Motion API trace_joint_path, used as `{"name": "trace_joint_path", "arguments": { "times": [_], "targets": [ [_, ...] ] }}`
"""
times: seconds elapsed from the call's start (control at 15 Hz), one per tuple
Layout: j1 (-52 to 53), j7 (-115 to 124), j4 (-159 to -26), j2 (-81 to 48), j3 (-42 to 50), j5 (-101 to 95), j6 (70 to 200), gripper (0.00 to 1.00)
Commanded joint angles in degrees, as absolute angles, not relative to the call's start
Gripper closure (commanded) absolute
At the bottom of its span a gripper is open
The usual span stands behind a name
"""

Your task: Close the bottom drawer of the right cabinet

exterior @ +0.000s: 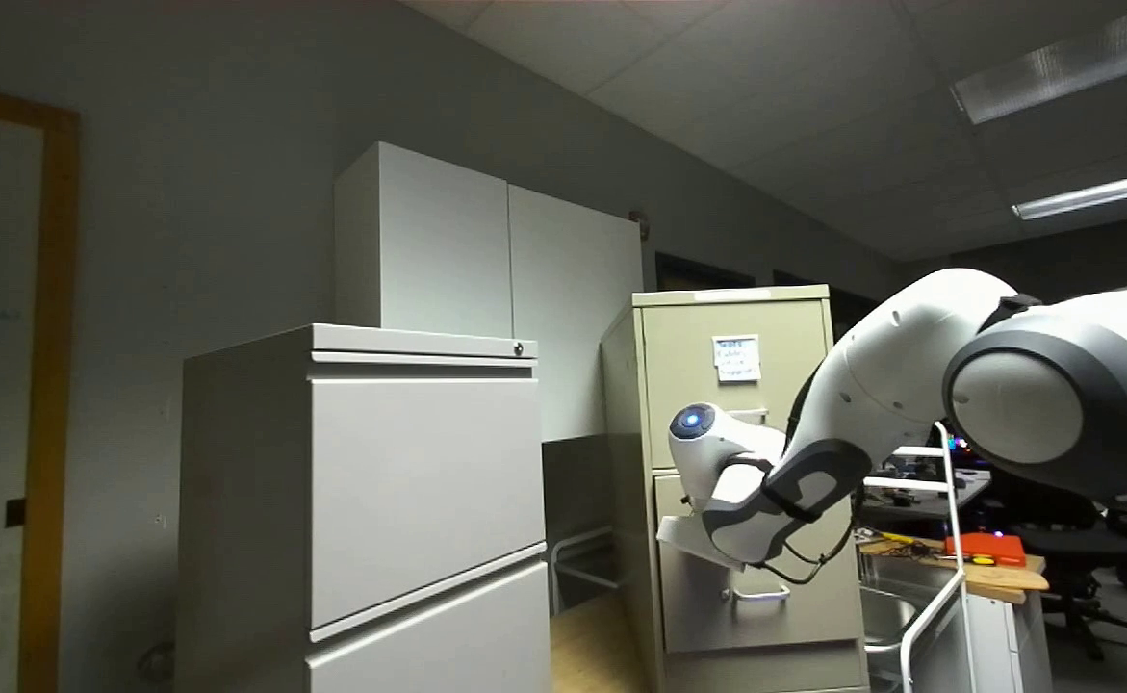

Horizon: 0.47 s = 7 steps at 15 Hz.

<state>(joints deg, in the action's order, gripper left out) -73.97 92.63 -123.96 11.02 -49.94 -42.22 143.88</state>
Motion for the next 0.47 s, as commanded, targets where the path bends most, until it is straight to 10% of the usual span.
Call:
{"name": "trace_joint_path", "arguments": {
  "times": [0.0, 0.4],
  "targets": [
    [-77.4, 99.1, -112.5, -0.7, -55.8, -51.6, 138.8, 1.00],
    [-52.2, 103.5, -105.1, -9.5, -36.3, -60.7, 125.5, 1.00]
  ]
}}
